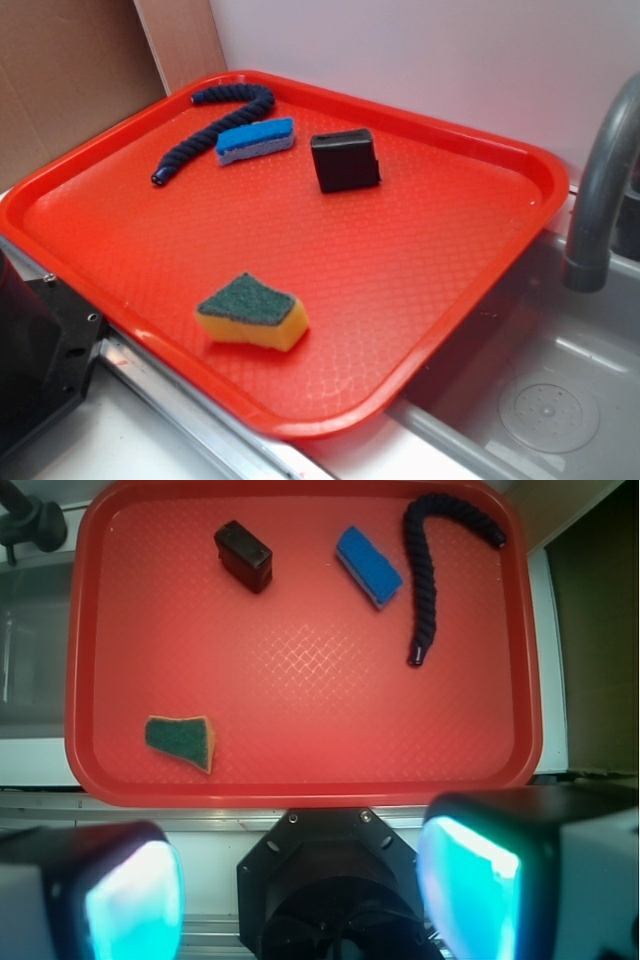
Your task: Grab the black box.
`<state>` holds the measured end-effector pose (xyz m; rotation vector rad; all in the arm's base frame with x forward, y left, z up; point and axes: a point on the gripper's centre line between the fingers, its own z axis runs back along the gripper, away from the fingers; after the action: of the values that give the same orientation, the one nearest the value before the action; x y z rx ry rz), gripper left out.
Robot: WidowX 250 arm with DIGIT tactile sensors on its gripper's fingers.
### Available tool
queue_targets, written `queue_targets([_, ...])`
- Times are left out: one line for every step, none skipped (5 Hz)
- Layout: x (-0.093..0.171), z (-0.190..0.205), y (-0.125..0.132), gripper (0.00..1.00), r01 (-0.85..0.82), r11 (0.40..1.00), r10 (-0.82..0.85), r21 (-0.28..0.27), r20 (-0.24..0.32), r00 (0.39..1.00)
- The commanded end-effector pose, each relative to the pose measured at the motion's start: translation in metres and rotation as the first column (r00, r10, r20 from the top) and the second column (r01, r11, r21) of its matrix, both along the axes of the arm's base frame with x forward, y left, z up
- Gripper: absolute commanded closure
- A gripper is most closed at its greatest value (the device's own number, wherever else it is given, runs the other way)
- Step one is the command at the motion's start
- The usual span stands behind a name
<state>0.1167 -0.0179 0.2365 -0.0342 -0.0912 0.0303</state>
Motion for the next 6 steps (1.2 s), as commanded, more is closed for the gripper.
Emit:
queue_targets([0.000,0.000,0.000,0.00,0.000,1.000,0.000,0.000,0.000,1.000])
queue_targets([0.050,-0.048,-0.009,0.00,0.180,0.983,-0.179,0.040,-0.031,0.983])
queue_targets([0.100,-0.070,-0.001,0.00,0.114,0.979,-0.108,0.169,-0.049,0.993])
queue_targets([0.136,-0.088,-0.014,0.00,0.354,0.935,-0.354,0.020,0.107,0.929])
queue_targets([0.136,-0.088,-0.014,0.00,0.354,0.935,-0.354,0.020,0.107,0.929])
queue_targets([0.136,-0.088,-0.014,0.00,0.354,0.935,-0.354,0.020,0.107,0.929])
